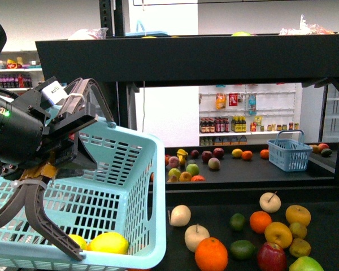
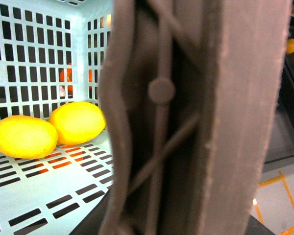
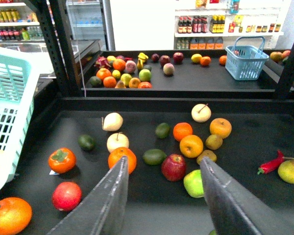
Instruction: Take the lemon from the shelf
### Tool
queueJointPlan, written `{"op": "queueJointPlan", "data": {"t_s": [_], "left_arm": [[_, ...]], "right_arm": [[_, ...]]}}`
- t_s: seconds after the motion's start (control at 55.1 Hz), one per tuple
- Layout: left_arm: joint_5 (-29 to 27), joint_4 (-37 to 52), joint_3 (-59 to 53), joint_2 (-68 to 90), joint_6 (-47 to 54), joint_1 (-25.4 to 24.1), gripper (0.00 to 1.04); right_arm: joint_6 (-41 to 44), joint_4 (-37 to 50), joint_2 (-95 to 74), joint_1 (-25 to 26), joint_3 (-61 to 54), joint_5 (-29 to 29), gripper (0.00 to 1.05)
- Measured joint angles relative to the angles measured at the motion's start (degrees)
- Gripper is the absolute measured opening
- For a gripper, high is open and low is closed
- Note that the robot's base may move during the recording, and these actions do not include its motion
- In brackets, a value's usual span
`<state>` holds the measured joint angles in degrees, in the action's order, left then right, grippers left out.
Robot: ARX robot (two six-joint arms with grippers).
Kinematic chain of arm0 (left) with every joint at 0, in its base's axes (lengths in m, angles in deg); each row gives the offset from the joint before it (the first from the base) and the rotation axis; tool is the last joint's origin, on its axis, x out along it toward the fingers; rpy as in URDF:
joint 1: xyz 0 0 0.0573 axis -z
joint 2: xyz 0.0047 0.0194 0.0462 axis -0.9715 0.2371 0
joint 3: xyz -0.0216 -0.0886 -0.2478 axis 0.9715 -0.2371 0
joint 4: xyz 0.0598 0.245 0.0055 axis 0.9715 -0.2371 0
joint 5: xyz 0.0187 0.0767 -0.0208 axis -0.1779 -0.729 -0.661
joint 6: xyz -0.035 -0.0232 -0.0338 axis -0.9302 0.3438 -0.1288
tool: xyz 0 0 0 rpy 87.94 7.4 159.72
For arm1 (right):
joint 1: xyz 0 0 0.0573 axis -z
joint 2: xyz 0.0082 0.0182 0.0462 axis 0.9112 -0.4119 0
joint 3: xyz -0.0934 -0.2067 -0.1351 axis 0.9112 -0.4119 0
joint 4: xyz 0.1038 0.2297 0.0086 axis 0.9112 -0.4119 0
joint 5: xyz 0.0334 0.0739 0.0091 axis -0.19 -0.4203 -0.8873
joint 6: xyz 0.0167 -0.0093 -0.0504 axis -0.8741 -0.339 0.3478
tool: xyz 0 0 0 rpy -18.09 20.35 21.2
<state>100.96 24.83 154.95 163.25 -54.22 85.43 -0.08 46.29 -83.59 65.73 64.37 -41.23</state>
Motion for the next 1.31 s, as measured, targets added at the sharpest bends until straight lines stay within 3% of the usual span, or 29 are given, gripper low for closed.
{"op": "queueJointPlan", "data": {"t_s": [0.236, 0.599, 1.308], "left_arm": [[0.0, 0.0, 0.0, 0.0, -0.02, 0.0, 0.28], [0.0, 0.0, 0.0, 0.0, -0.02, 0.0, 0.28], [-0.04, 0.0, 0.0, 0.0, 0.02, 0.0, 0.28]], "right_arm": [[0.66, 1.46, 6.71, 0.0, -8.44, -0.02, 0.02], [0.55, -0.92, 16.52, 0.0, -15.65, 0.0, 0.02], [0.66, -15.39, 37.62, 0.0, -21.03, 0.15, 0.02]]}}
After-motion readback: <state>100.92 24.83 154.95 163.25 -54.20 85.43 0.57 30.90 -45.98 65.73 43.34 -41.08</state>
